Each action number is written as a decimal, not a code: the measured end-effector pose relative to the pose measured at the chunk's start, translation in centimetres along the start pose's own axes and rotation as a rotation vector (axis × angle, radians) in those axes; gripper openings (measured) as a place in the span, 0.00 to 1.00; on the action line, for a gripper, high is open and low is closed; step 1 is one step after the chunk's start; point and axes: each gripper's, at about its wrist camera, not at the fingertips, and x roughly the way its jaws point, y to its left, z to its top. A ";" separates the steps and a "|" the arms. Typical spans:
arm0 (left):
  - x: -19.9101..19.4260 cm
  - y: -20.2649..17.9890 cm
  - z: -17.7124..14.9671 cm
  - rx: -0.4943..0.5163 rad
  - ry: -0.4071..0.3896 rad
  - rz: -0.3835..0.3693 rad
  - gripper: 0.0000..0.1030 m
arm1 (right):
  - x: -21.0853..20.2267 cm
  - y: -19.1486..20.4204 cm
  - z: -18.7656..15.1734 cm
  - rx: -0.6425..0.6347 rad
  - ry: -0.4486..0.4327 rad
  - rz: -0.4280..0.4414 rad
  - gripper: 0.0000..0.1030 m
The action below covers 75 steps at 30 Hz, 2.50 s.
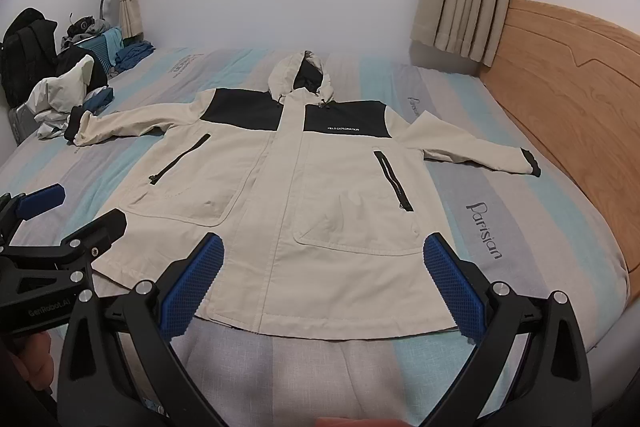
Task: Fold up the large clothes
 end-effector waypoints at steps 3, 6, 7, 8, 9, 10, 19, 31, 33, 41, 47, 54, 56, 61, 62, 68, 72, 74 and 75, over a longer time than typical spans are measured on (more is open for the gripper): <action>0.0 -0.1 0.0 0.002 0.002 0.001 0.94 | 0.0 0.0 0.0 -0.001 -0.001 0.001 0.93; 0.0 -0.2 0.0 0.002 0.001 0.000 0.94 | 0.0 0.0 0.0 0.001 -0.001 0.001 0.93; 0.0 -0.2 0.0 0.003 0.000 0.001 0.94 | 0.0 0.0 0.0 0.001 -0.002 -0.001 0.93; 0.1 -0.2 0.0 0.003 0.004 0.005 0.94 | 0.0 0.0 0.0 0.004 -0.008 -0.005 0.93; 0.1 -0.2 0.1 0.004 0.008 0.006 0.94 | 0.1 -0.2 -0.1 0.018 -0.023 -0.003 0.93; 0.2 -0.2 0.1 0.014 0.004 0.004 0.94 | 0.2 -0.3 -0.2 0.033 -0.028 0.006 0.93; 4.9 0.8 4.5 0.080 -0.075 0.039 0.94 | 5.5 0.5 2.8 0.072 -0.049 -0.029 0.93; 9.3 5.5 13.6 0.007 0.094 -0.046 0.94 | 9.4 0.7 12.2 0.153 0.132 -0.023 0.93; 9.6 5.6 15.4 0.007 0.117 -0.056 0.94 | 9.5 0.2 13.6 0.163 0.141 -0.025 0.93; 15.0 4.6 18.9 -0.038 0.183 -0.041 0.94 | 14.4 -3.3 16.8 0.167 0.176 0.065 0.93; 20.4 3.5 20.8 -0.062 0.218 0.001 0.94 | 19.8 -6.3 17.5 0.153 0.230 0.093 0.93; 24.8 3.1 22.3 -0.069 0.261 0.039 0.94 | 25.3 -7.6 18.8 0.118 0.278 0.134 0.93; 26.3 3.2 22.6 -0.055 0.267 0.053 0.94 | 27.1 -7.4 19.3 0.100 0.283 0.109 0.93; 30.4 5.0 23.5 -0.102 0.274 0.031 0.94 | 31.8 -7.7 21.1 0.089 0.248 0.017 0.93; 31.4 5.3 23.8 -0.113 0.276 0.022 0.94 | 32.6 -7.6 21.5 0.065 0.238 0.010 0.93; 35.8 6.2 26.0 -0.078 0.248 0.005 0.94 | 37.9 -8.9 23.2 0.080 0.252 -0.004 0.93; 38.9 5.8 26.6 -0.060 0.285 -0.024 0.94 | 40.2 -10.8 23.8 0.079 0.257 0.018 0.93; 40.1 5.4 26.7 -0.059 0.301 -0.031 0.94 | 40.8 -11.7 23.8 0.080 0.253 0.031 0.93; 40.6 5.1 26.8 -0.058 0.302 -0.031 0.94 | 41.3 -12.4 23.8 0.084 0.252 0.041 0.93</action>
